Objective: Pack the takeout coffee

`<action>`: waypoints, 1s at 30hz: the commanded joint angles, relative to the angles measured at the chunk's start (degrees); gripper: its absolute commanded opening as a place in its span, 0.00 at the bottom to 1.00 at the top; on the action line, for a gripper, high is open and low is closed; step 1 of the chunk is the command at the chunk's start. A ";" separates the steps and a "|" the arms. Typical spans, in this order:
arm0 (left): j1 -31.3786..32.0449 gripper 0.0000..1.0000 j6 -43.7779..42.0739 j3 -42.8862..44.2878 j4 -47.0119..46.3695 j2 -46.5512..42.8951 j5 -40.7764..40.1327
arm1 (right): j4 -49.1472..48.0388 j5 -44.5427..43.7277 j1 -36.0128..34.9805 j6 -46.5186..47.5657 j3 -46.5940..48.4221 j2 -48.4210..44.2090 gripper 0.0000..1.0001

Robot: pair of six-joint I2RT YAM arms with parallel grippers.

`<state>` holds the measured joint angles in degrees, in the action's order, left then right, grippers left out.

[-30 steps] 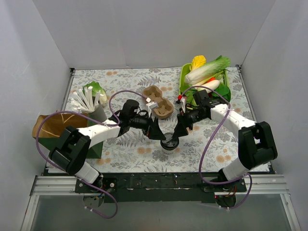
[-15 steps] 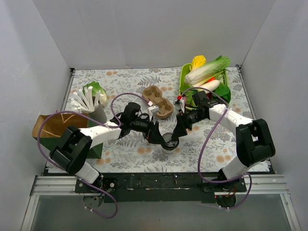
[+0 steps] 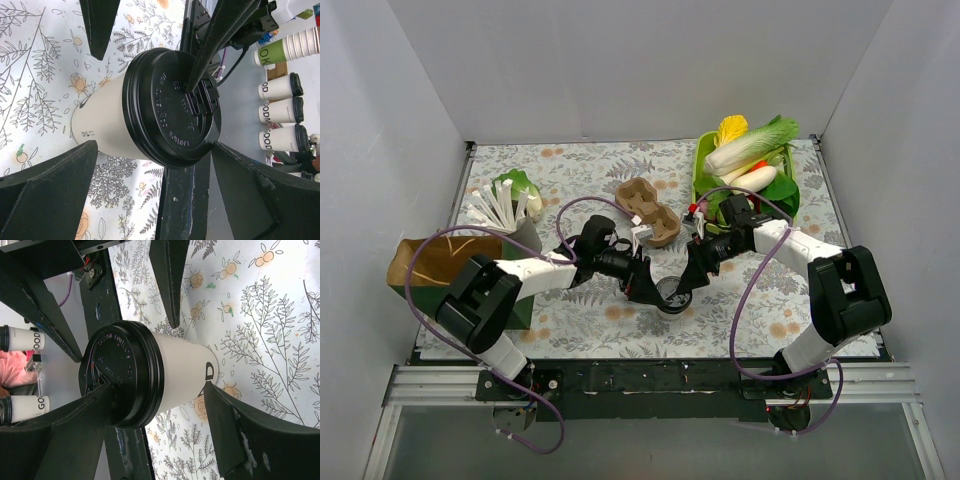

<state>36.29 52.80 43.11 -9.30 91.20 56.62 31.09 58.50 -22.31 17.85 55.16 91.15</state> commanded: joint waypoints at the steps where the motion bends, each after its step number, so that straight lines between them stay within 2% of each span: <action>1: 0.36 0.98 -1.82 -0.22 0.51 1.61 -2.13 | -1.65 0.91 -0.11 -0.35 -0.84 -1.07 0.80; 11: 0.36 0.98 1.78 0.13 2.00 5.57 -7.49 | -2.97 0.39 -0.19 -1.32 -1.63 -0.80 0.80; 18: 0.27 0.98 -2.08 0.13 4.91 6.62 -8.02 | -3.14 0.21 -0.19 -1.59 -1.45 -0.45 0.80; 30: 0.27 0.98 -5.77 -2.77 -2.82 7.85 -9.59 | 0.37 -1.37 -0.19 2.19 -0.14 0.78 0.80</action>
<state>36.29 54.17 43.31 -12.99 95.42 59.40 29.26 58.74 -22.17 16.97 54.19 91.15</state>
